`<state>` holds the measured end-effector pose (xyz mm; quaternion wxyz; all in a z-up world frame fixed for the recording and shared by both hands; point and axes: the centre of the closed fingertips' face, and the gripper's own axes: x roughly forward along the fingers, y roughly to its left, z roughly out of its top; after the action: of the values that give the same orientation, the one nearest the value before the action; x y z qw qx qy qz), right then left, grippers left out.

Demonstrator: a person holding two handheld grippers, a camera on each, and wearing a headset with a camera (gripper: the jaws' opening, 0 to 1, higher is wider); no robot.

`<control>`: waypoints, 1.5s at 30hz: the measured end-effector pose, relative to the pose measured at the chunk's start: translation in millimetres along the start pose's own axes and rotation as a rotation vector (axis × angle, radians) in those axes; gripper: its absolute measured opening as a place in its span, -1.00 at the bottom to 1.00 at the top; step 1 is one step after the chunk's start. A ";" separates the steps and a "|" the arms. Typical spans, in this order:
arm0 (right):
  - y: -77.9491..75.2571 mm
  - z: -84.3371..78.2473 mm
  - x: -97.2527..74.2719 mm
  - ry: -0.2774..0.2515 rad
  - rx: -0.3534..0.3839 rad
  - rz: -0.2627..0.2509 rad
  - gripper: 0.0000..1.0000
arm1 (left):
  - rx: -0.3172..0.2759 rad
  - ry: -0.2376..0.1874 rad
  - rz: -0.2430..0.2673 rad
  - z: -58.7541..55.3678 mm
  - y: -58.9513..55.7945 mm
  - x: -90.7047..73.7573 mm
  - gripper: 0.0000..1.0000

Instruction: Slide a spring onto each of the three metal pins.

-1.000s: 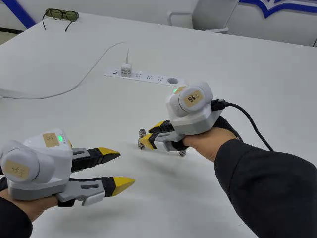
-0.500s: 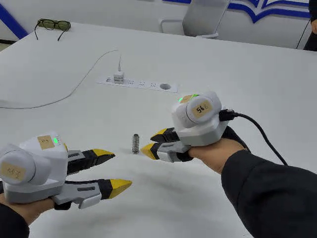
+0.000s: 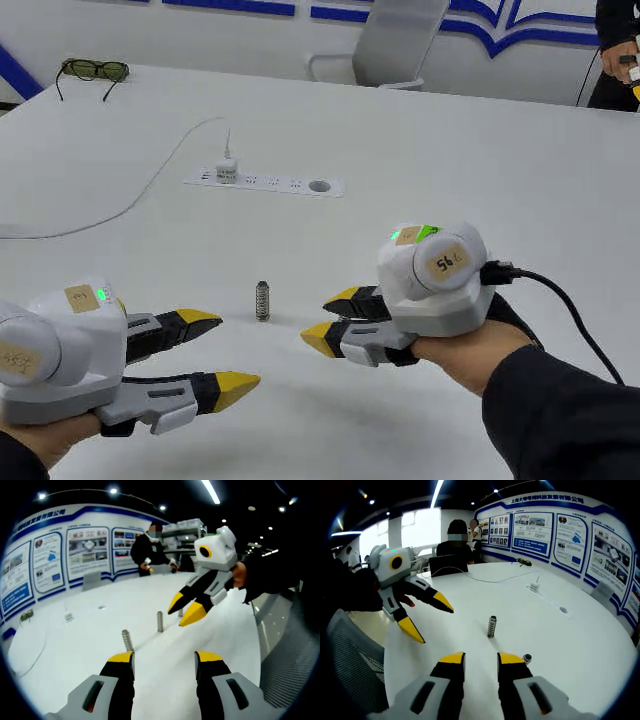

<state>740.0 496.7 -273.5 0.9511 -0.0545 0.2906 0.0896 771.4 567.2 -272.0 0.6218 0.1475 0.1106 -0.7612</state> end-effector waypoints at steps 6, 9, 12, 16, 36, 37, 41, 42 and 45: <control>-0.9 -10.9 -18.1 -0.007 0.012 -0.017 -0.44 | 0.002 0.002 0.001 1.7 -3.0 -0.6 0.03; -6.0 -16.4 -27.4 -0.015 0.026 -0.035 -0.42 | 0.004 0.004 0.002 2.6 -3.9 -1.7 0.03; -12.4 -21.1 -36.6 -0.022 0.040 -0.054 -0.40 | 0.005 0.006 0.004 2.7 -4.1 -2.2 0.05; -20.1 -28.1 -49.9 -0.029 0.055 -0.080 -0.35 | 0.004 0.006 0.005 3.6 -5.6 -2.2 0.06; -51.3 -67.6 -99.6 -0.034 0.096 -0.169 -0.04 | -0.010 0.014 0.008 0.3 -9.0 -2.2 0.10; -52.5 -68.9 -102.6 -0.039 0.102 -0.173 -0.02 | -0.011 0.015 0.008 -0.2 -8.9 -2.2 0.10; -56.0 -72.3 -109.7 -0.053 0.116 -0.181 0.05 | -0.011 0.017 0.007 -1.2 -9.3 -2.2 0.10; -57.2 -73.2 -111.6 -0.057 0.119 -0.185 0.05 | -0.012 0.016 0.007 -1.2 -9.5 -2.1 0.10; -59.4 -75.0 -114.9 -0.067 0.129 -0.190 0.08 | -0.015 0.015 0.007 -1.6 -9.7 -2.1 0.10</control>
<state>617.7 411.0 -267.6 0.9660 -0.0175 0.2572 -0.0180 762.4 571.6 -272.8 0.6248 0.1492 0.1203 -0.7569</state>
